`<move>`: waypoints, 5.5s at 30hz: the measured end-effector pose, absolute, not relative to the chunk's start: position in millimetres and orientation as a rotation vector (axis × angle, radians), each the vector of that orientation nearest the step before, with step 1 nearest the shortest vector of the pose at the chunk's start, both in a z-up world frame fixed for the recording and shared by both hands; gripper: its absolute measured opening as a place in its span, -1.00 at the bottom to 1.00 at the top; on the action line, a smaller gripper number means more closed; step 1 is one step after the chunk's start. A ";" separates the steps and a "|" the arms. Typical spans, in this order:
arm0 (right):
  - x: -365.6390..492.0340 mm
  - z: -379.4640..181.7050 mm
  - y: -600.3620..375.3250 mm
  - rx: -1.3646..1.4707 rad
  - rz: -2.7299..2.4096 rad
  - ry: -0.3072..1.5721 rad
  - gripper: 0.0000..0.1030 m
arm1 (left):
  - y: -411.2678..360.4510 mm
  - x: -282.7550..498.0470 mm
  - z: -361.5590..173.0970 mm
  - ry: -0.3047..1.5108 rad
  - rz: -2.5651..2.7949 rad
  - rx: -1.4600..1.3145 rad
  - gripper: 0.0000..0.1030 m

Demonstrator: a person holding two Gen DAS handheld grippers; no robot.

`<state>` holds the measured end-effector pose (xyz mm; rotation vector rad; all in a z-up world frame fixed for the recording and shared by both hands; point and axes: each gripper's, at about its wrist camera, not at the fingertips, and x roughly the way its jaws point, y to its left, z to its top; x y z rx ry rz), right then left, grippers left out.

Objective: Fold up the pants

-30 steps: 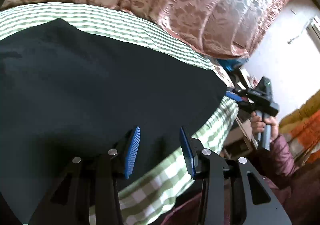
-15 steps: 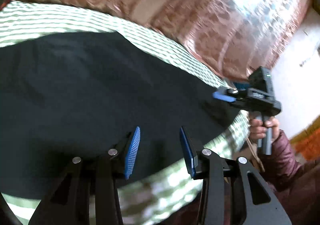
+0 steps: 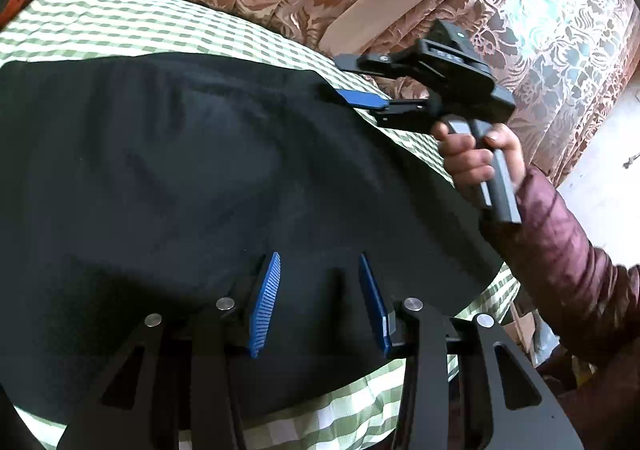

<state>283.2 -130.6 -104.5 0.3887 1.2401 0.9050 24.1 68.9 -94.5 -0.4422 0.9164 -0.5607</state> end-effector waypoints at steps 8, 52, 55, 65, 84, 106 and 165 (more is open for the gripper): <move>284.5 -104.2 -107.3 0.306 0.999 1.210 -0.92 | 70.8 23.3 -97.9 0.922 -0.561 -0.464 -0.22; 165.3 -82.6 -149.9 0.245 0.625 0.960 -0.39 | 262.4 11.0 -38.5 0.770 0.035 -0.718 0.17; 143.7 -77.0 -141.5 0.255 0.677 0.955 -0.29 | 296.6 -30.0 -40.2 0.760 0.132 -0.792 0.17; 105.7 -96.7 -115.3 0.226 0.713 1.016 -0.19 | 283.7 -75.6 -64.5 0.751 0.134 -0.944 0.22; 103.7 -119.1 -118.5 0.234 0.699 1.044 -0.20 | 265.0 -46.2 -80.9 0.902 0.221 -0.578 -0.71; 112.1 -120.1 -117.3 0.257 0.684 1.053 -0.19 | 218.8 139.1 -77.1 1.074 0.027 -0.446 -0.54; 3.6 -66.6 -568.0 0.863 -0.247 0.629 -0.24 | 18.3 105.9 -34.9 0.926 -0.327 -0.215 -0.09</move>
